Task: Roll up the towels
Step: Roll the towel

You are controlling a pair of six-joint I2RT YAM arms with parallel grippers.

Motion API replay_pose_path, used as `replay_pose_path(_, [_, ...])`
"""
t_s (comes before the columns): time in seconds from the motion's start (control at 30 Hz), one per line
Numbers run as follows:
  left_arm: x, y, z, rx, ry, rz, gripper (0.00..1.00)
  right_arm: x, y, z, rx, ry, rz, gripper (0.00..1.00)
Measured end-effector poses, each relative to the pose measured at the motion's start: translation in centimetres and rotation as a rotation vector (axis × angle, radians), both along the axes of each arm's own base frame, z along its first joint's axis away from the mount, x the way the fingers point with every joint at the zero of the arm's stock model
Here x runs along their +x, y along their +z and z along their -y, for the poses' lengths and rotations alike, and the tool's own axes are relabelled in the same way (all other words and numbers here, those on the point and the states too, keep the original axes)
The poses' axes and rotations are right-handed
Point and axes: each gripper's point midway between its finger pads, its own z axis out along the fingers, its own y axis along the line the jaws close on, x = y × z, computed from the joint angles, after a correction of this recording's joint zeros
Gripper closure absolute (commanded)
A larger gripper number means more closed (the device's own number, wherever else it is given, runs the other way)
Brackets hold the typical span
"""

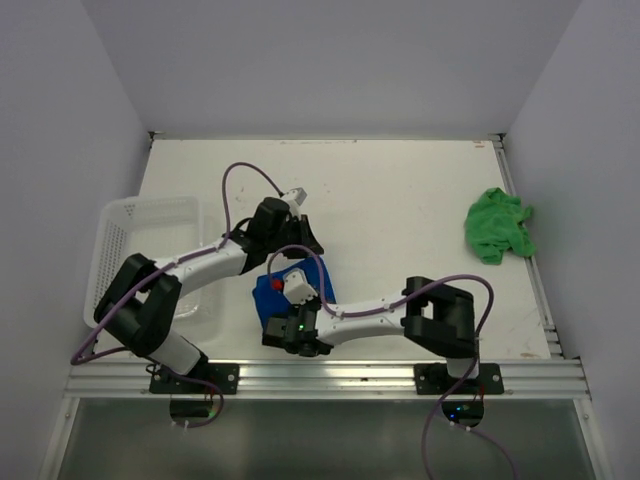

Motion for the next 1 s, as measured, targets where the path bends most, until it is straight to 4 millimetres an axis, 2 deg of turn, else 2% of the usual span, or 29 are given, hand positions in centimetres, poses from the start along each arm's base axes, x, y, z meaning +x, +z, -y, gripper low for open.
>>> replay_pose_path(0.2, [-0.1,0.4,0.0,-0.012,-0.003,0.009,0.81,-0.4,0.1,-0.6,-0.203,0.048,0.075,1.00])
replay_pose_path(0.4, [-1.3,-0.2,-0.5,-0.021,-0.009,-0.005,0.81,-0.6,0.1,-0.4,-0.330,0.090,0.095,1.00])
replay_pose_path(0.63, [-2.9,-1.4,-0.4,-0.054,-0.034,-0.042,0.81,-0.7,-0.2,-0.3,-0.399,0.128,0.097,1.00])
replay_pose_path(0.77, [-3.2,-1.8,0.1,-0.067,-0.057,-0.040,0.82,-0.7,-0.5,-0.3,-0.410,0.144,0.099,1.00])
replay_pose_path(1.0, [-3.8,-3.6,0.0,-0.056,-0.066,-0.065,0.82,-0.7,-0.9,-0.1,-0.432,0.168,0.109,1.00])
